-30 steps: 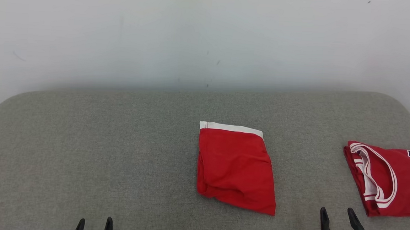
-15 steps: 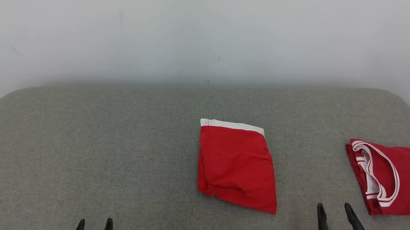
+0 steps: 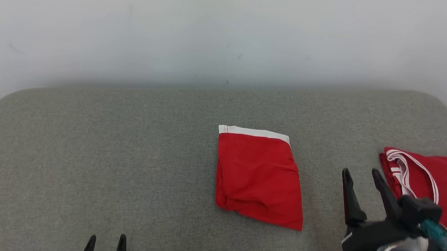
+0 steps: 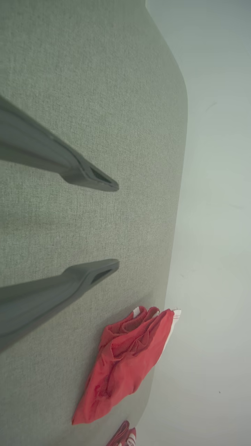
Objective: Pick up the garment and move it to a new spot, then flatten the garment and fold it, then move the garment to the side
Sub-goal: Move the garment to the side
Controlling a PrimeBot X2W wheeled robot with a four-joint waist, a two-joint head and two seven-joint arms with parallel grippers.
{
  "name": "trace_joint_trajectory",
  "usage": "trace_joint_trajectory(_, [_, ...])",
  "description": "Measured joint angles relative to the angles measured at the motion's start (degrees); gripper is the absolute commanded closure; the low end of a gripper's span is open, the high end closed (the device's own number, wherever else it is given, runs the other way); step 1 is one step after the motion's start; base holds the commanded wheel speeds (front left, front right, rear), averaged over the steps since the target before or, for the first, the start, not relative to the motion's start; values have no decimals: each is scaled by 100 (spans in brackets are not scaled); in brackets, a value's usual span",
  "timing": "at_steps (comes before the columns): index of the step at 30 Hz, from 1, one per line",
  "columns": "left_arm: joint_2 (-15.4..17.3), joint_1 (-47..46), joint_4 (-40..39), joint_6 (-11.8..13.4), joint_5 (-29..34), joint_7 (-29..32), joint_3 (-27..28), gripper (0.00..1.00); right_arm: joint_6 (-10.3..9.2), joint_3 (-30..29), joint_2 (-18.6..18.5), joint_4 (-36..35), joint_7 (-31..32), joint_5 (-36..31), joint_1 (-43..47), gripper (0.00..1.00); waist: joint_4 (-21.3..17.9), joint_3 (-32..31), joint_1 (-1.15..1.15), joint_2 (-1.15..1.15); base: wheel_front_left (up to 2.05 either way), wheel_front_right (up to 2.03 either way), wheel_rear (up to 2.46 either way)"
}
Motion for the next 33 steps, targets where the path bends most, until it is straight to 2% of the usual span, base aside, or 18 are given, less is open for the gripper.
trace_joint_trajectory(2, [-2,-28,0,-25,12,0,-30,0,0,-8,-35,51,311,79,-382,0,0,43,0,0,0,0,0])
trace_joint_trajectory(5, [-4,-110,4,-37,13,0,-100,0,0,-1,-94,387,1110,123,-914,0,37,107,0,0,0,0,0])
trace_joint_trajectory(6, [-4,-144,3,-38,13,0,-124,0,0,-13,-107,548,1474,121,-1070,0,57,134,0,0,0,0,0])
trace_joint_trajectory(7, [-4,-214,3,-41,12,0,-171,0,0,-30,-127,883,2189,12,-1347,0,102,199,0,0,0,0,0])
trace_joint_trajectory(8, [-5,-247,-2,-42,12,0,-193,0,0,-51,-113,995,2435,0,-1483,0,130,231,1,0,0,0,0])
trace_joint_trajectory(15, [-8,-395,24,-44,-32,0,-372,0,0,-427,108,1840,3635,-20,-2149,0,405,465,1,0,0,0,0])
trace_joint_trajectory(17, [-9,-432,35,-45,-44,0,-399,0,0,-511,120,2065,3797,-133,-2222,0,500,536,1,1,0,0,0])
trace_joint_trajectory(25, [-7,-589,55,-47,-81,0,-427,0,0,-638,174,2465,3765,-157,-2436,0,806,845,1,0,0,0,0])
trace_joint_trajectory(33, [-7,-664,74,-47,-108,0,-442,0,-1,-249,162,2849,3799,-148,-2651,0,884,1030,1,0,0,0,0])
